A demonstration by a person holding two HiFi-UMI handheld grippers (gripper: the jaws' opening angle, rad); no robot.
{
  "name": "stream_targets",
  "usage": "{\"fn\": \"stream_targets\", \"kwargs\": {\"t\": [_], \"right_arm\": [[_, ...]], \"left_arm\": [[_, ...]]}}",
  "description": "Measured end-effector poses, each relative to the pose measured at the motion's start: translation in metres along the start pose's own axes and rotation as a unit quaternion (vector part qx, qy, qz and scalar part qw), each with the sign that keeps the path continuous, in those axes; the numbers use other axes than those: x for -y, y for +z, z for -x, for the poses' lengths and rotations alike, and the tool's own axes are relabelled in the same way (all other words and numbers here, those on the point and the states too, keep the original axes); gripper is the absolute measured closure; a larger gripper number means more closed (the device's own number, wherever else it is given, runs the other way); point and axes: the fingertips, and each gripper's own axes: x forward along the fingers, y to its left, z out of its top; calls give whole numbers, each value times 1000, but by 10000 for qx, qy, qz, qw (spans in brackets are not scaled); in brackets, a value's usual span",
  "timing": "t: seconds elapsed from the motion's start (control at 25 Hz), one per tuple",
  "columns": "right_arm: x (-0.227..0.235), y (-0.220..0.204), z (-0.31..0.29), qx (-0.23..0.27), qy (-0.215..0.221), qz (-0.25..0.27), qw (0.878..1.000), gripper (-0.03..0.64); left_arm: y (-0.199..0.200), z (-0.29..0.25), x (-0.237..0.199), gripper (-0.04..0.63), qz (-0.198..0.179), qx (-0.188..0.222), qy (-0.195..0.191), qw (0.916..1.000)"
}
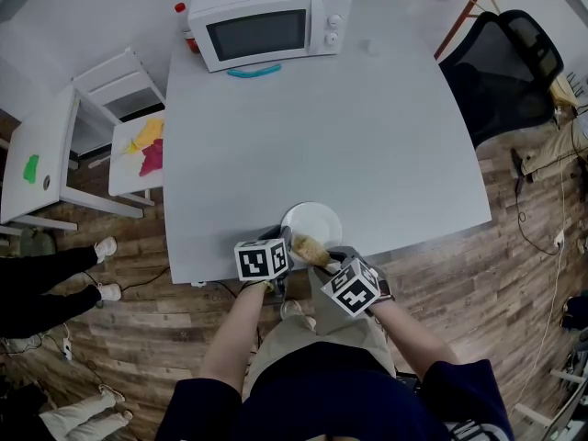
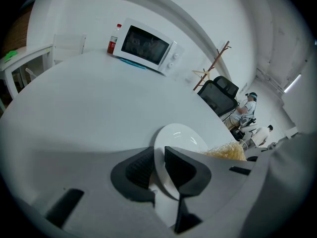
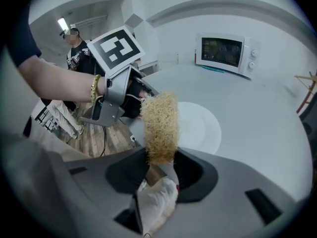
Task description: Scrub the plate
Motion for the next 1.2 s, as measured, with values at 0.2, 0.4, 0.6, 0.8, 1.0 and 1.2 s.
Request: {"fn": "stream_targets", "kwargs": {"t": [0.2,0.4,0.6,0.8,1.0,1.2], "right_arm": [[13,4,6,82,-199,13,9998,457],[53,18,12,111,-648,75,9978,457],[84,31,10,33,-914,212,9956,457],[88,25,1,-121,-903,270,9955,457],[74,19,-2,-157,-777,324,9963,457],[48,3,0,-188,-558,169,9981,457]], "left_arm": [[-2,-2,1,517,9,-2,-49,10000],[-1,-1,1,517,3,-11,-44,10000],[0,2,0,517,-5,1,16,10000],[-1,1,1,517,-11,3,5,10000],[-1,0,2,517,-11,11,-26,10000],[-1,0,1,517,-32,22,-1,10000]]}}
